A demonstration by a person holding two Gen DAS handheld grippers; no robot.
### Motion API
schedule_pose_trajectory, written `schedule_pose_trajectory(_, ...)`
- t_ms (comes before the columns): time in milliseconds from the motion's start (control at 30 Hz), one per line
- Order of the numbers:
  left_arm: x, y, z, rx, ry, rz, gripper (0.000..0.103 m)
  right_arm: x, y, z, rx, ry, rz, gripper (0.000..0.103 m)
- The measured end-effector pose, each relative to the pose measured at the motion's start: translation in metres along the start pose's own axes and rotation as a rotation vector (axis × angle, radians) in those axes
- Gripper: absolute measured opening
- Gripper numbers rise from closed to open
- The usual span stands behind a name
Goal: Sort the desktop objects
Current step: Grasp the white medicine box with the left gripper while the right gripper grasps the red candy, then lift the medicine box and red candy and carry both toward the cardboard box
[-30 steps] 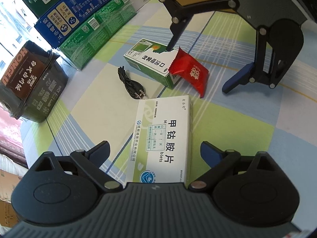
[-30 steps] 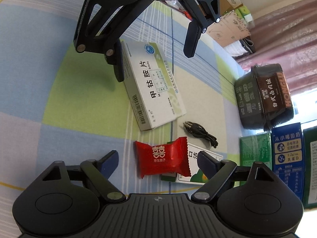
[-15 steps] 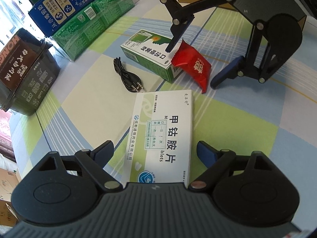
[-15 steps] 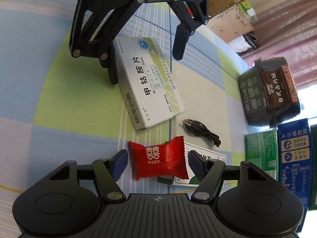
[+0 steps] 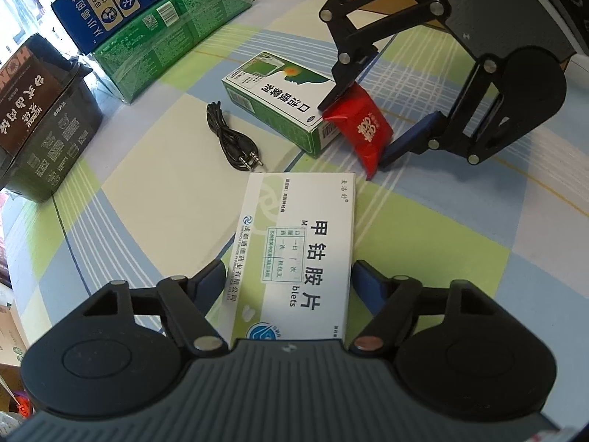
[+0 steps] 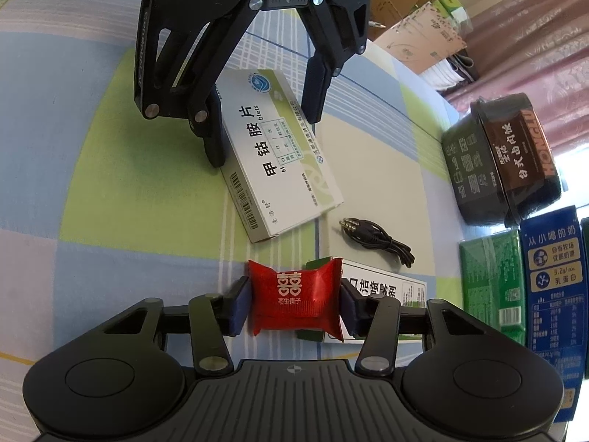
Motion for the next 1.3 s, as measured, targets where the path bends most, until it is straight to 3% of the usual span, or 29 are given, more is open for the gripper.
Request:
schedule_pose_trajectory(633, -0.01, 0.012, -0.014, -0.047, -0.016, 0.001, 0.069, -0.008, -0.011, -0.017, 0.083, -0.014, 0.077, 0.043)
schedule_pose_trajectory(933, -0.019, 0.051, -0.031, -0.085, -0.046, -0.059, 0.069, -0.028, -0.027, -0.058, 0.302, -0.032, 0.376, 0.043)
schedule_pose_trajectory(1100, -0.021, 0.082, -0.042, -0.101, -0.04, -0.083, 0.069, -0.041, -0.045, -0.081, 0.35, -0.044, 0.5, 0.043)
schedule_pose_trajectory(1300, -0.028, 0.107, -0.056, -0.113, -0.032, -0.165, 0.069, -0.066, -0.057, -0.109, 0.401, -0.033, 0.759, 0.043)
Point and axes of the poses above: each gripper's, at about its wrist camera, not at the fingertips, and z roughly the way its jaws point, y to its right, x to its top, the point moved 4 cm from there along z, roughly the way its jaws point, and after that the axes turned 14 degrees about -y, right-handed, at the moved point
